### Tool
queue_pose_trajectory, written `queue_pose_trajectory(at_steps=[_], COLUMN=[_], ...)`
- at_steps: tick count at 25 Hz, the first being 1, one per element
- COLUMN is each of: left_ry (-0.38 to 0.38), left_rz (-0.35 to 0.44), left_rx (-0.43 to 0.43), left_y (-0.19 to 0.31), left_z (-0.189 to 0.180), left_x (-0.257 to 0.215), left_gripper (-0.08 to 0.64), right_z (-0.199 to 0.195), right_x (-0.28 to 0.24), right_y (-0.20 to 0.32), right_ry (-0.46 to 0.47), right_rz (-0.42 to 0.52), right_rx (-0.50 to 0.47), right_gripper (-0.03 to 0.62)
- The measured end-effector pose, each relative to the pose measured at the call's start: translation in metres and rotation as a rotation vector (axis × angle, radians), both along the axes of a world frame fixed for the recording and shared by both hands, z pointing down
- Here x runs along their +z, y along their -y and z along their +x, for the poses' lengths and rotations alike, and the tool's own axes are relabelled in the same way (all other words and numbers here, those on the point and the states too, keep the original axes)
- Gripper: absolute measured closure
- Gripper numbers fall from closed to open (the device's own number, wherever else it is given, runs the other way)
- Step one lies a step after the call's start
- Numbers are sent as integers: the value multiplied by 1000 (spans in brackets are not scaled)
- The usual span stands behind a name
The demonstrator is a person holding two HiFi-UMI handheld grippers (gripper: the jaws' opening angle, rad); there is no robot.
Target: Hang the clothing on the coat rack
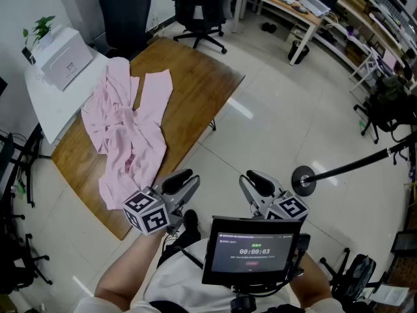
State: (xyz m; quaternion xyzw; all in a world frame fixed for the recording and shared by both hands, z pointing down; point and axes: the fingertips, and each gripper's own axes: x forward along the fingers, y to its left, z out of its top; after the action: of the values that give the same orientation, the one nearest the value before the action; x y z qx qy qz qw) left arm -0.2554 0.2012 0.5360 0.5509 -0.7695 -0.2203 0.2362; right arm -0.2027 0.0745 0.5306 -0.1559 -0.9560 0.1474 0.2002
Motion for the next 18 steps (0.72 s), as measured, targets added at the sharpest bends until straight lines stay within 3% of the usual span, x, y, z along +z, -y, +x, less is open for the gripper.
queue_pose_trajectory(at_steps=[14,18], left_ry=[-7,13], left_rz=[-102,-165], left_rx=[-188,-197], left_y=[-121,-152], left_z=[-43,-49], left_x=[37,50], left_gripper=[419,389], right_z=[-71,-85], right_x=[36,49], right_y=[-116,-149], right_ry=[-75,-97], right_rz=[66,120], right_rx=[-290,-395], right_gripper=[469,469])
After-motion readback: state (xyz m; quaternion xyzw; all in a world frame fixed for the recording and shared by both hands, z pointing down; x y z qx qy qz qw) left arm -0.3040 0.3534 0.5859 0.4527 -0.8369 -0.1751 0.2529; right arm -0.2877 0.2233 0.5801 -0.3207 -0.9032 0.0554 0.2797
